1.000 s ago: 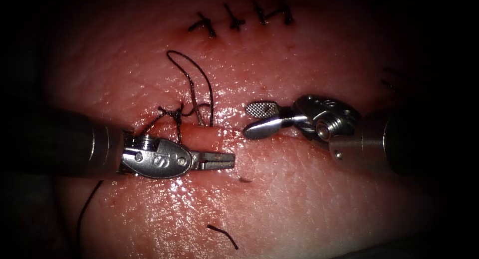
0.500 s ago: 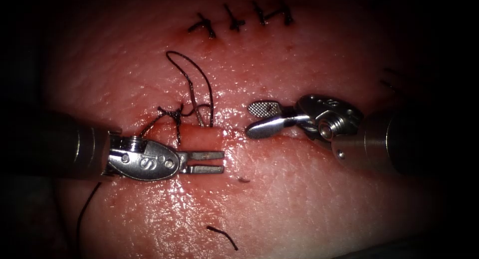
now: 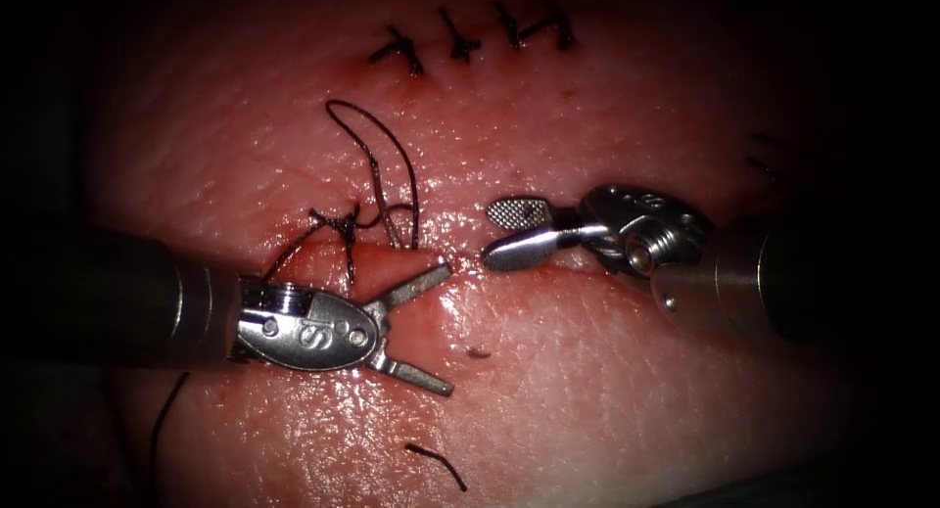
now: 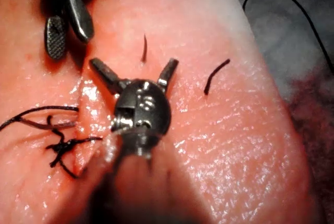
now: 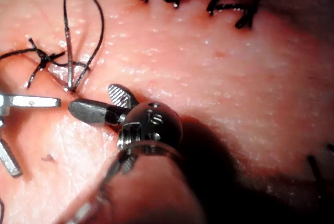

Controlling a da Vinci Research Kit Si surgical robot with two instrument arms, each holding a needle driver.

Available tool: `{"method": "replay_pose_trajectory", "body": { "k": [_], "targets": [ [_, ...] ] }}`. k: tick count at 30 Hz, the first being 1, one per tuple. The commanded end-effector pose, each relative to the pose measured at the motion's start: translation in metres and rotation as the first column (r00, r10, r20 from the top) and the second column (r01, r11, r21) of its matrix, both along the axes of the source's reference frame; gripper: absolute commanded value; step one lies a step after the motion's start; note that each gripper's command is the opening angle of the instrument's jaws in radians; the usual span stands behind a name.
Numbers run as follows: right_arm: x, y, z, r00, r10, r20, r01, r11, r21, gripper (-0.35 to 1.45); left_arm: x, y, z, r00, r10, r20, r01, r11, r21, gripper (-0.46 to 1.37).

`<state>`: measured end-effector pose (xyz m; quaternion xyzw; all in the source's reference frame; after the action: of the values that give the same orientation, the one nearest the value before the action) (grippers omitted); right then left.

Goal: Wound Closure
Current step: Pull the needle the rest of the way through the wound

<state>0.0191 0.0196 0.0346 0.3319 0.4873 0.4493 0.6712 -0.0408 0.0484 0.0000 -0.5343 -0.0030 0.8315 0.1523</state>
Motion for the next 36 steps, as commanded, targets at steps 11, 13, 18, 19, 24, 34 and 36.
{"method": "replay_pose_trajectory", "body": {
  "k": [11, 13, 18, 19, 24, 34, 36],
  "targets": [
    [0.0000, -0.0001, 0.0000, 1.000, 0.000, 0.000, 0.000, 1.000, -0.001, 0.75, -0.0021, -0.0004, 0.0000, 1.000, -0.016, -0.007, 0.016, 0.998, -0.055, 1.01],
    [0.0000, -0.0001, 0.0000, 1.000, 0.000, 0.000, 0.000, 1.000, -0.001, 0.75, -0.0024, -0.0005, 0.0002, 1.000, -0.021, -0.007, 0.020, 0.998, -0.059, 0.96],
    [0.0000, -0.0002, 0.0000, 1.000, 0.000, 0.000, 0.000, 1.000, -0.001, 0.75, -0.0023, -0.0006, 0.0005, 1.000, -0.020, -0.008, 0.020, 0.998, -0.064, 0.85],
    [0.0000, -0.0002, 0.0000, 1.000, 0.000, 0.000, 0.000, 1.000, -0.001, 0.75, -0.0023, -0.0007, 0.0006, 1.000, -0.020, -0.009, 0.019, 0.998, -0.065, 0.83],
    [0.0000, -0.0002, 0.0000, 1.000, 0.000, 0.000, 0.000, 1.000, -0.001, 0.75, -0.0026, -0.0009, 0.0011, 0.999, -0.029, -0.016, 0.028, 0.997, -0.074, 0.81],
    [-0.0002, 0.0000, -0.0001, 1.000, 0.002, 0.002, -0.002, 1.000, 0.007, 0.74, -0.0028, -0.0011, 0.0019, 0.999, -0.048, -0.022, 0.046, 0.996, -0.072, 0.78],
    [-0.0003, 0.0001, -0.0002, 1.000, 0.004, 0.004, -0.004, 1.000, 0.008, 0.74, -0.0028, -0.0012, 0.0021, 0.998, -0.051, -0.022, 0.049, 0.996, -0.069, 0.74]
  ]
}}
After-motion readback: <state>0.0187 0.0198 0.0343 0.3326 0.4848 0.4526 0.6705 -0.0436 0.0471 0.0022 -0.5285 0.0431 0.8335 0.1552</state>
